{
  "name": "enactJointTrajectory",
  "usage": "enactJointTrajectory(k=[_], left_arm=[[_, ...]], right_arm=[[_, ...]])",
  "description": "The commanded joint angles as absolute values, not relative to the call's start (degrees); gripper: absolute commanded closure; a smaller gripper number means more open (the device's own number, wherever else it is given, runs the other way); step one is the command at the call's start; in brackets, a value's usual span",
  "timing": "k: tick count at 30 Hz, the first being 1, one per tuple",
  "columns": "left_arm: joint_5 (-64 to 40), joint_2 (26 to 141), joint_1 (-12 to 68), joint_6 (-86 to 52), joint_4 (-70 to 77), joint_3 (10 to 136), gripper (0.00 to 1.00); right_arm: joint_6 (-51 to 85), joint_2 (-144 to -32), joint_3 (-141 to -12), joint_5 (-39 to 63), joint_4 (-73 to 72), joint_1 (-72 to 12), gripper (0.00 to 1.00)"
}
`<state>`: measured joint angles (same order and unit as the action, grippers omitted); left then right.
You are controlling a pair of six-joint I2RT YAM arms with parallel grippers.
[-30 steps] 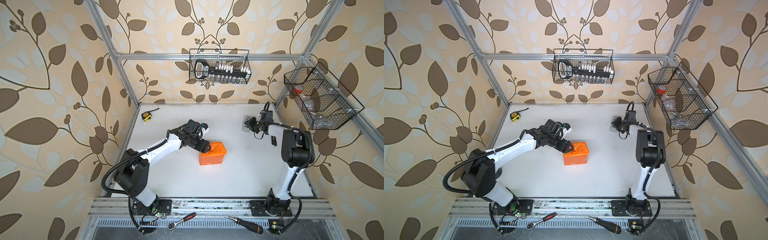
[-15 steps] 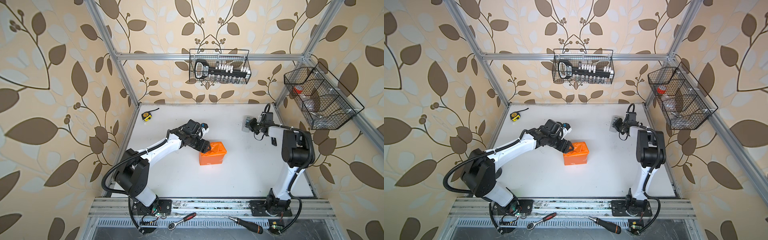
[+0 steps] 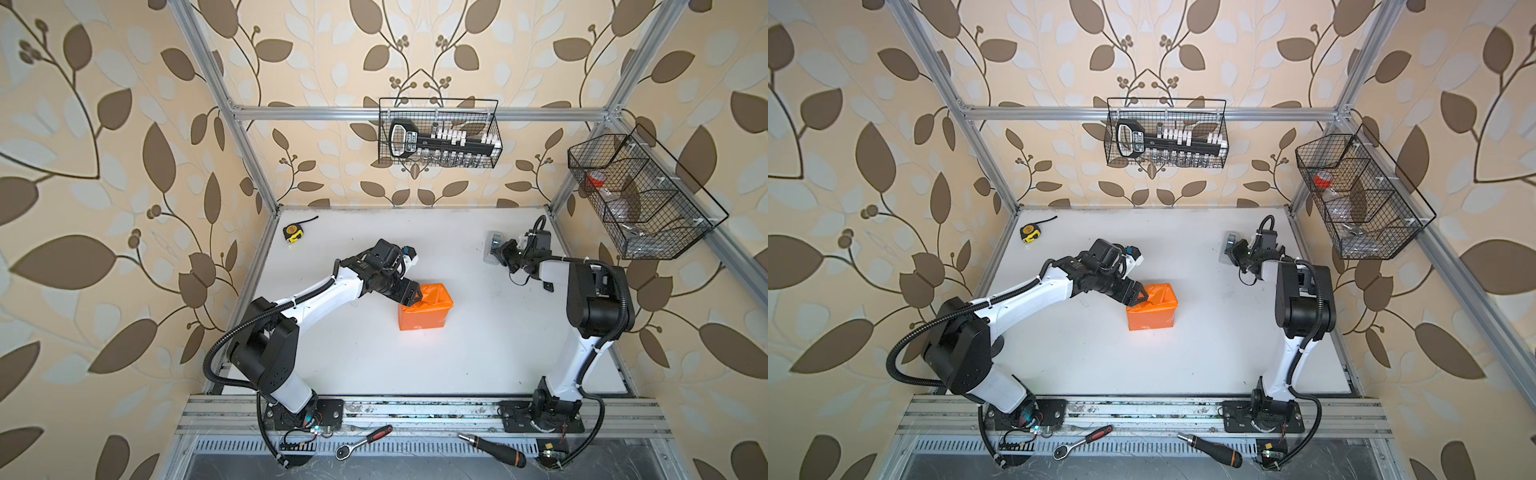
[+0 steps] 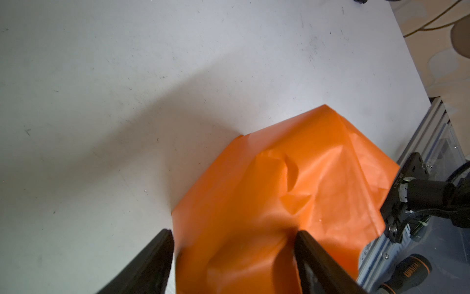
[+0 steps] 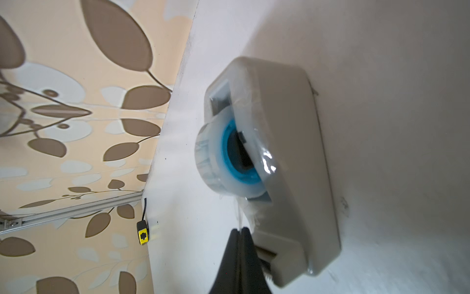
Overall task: Wrap a gift box in wrapping paper
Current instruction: Tear off the tape with the cutter.
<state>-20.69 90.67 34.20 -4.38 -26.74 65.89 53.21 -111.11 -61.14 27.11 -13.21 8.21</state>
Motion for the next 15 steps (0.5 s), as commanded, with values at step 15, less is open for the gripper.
enactJointTrajectory(k=[15], left_arm=[[-17.8, 92.8, 35.7, -2.0, -30.9, 64.9, 0.23]], right_arm=[[57.0, -105.1, -52.9, 34.9, -15.7, 8.8, 1.0]])
